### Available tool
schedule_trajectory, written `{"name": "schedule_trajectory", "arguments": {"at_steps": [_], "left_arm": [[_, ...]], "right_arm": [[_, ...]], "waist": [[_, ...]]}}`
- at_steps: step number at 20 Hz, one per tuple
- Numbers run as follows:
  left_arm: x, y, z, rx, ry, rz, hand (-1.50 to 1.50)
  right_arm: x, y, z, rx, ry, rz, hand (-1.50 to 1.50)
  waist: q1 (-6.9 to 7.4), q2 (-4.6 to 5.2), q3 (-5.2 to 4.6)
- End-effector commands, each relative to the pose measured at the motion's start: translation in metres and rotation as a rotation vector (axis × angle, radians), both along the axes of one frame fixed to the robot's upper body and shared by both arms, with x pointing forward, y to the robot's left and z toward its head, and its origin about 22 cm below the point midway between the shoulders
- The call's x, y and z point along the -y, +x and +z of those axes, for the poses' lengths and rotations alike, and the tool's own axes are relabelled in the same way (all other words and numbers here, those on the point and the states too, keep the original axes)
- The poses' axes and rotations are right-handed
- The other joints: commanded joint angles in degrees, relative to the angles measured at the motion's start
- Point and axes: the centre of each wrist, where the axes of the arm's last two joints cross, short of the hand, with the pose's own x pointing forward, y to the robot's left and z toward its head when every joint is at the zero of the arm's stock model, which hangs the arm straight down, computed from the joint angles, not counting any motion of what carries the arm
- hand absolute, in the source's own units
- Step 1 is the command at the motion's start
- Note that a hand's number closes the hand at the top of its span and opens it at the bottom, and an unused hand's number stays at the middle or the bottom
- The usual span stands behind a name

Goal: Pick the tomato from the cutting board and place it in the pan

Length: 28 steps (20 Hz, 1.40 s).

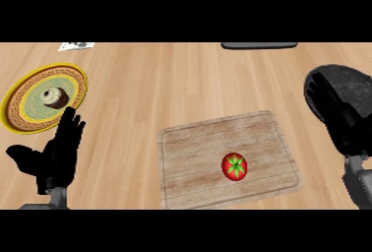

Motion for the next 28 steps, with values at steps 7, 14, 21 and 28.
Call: {"name": "schedule_trajectory", "arguments": {"at_steps": [7,14,21,28], "left_arm": [[0.056,0.020,0.028,0.237,0.058,-0.378,0.00],[0.068,0.014,0.007,0.256,0.042,-0.392,0.00],[0.065,-0.003,0.004,0.245,0.058,-0.397,0.00],[0.070,0.004,0.005,0.238,0.052,-0.398,0.00]], "right_arm": [[-0.067,0.028,0.088,0.337,-0.209,0.699,1.50],[0.015,0.036,0.034,0.267,0.049,0.915,-1.50],[0.011,0.046,0.067,0.340,-0.189,1.015,-1.50],[-0.057,0.062,0.087,0.264,-0.491,1.133,-1.50]], "waist": [[2.18,1.28,-1.77],[1.18,1.67,-1.49],[1.15,1.27,-1.54],[1.67,1.37,-1.58]]}}
